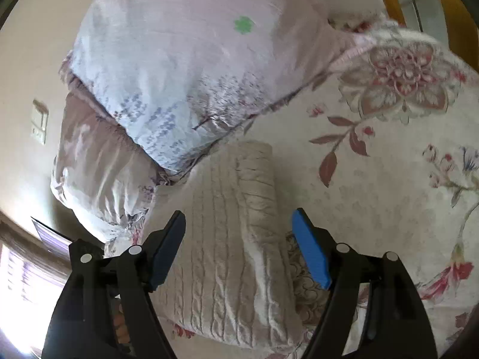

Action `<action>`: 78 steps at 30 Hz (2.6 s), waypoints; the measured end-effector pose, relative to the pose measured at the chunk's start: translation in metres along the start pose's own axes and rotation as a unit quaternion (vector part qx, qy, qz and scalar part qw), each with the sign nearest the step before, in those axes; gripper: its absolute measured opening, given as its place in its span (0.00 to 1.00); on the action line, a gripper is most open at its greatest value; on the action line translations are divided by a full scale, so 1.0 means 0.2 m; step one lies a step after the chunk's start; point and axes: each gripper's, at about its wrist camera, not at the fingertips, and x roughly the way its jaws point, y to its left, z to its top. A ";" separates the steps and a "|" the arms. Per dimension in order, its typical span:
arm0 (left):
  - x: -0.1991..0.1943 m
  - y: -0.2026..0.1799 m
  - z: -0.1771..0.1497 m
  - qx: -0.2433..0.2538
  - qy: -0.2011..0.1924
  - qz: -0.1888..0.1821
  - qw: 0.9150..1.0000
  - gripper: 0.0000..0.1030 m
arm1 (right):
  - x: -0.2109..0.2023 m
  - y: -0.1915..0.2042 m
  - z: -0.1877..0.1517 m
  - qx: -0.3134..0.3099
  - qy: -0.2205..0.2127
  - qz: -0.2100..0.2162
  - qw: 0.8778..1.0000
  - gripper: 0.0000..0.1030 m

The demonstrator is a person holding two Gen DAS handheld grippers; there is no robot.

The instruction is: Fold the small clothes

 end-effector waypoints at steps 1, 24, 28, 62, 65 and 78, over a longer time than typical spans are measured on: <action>0.00 0.00 0.00 -0.001 0.001 -0.002 1.000 0.90 | 0.02 -0.01 0.00 0.007 0.006 0.002 1.000 0.73; 0.18 -0.02 0.12 -0.043 0.020 -0.064 0.997 0.75 | 0.35 -0.03 0.00 0.003 0.110 0.054 0.992 0.58; 0.19 0.00 0.12 -0.053 0.018 -0.066 0.996 0.64 | 0.37 -0.06 -0.01 0.008 0.116 0.075 0.990 0.44; -0.58 0.56 -0.02 -0.045 -0.070 0.010 0.997 0.62 | 0.62 0.53 -0.35 -0.079 0.120 0.077 0.987 0.43; -0.68 0.48 -0.04 -0.005 -0.109 0.023 0.994 0.76 | 0.53 0.48 -0.32 -0.072 0.092 0.079 0.990 0.43; -0.53 0.30 -0.13 0.133 -0.116 0.268 0.947 0.82 | 0.60 0.58 -0.37 -0.174 0.051 -0.085 0.980 0.17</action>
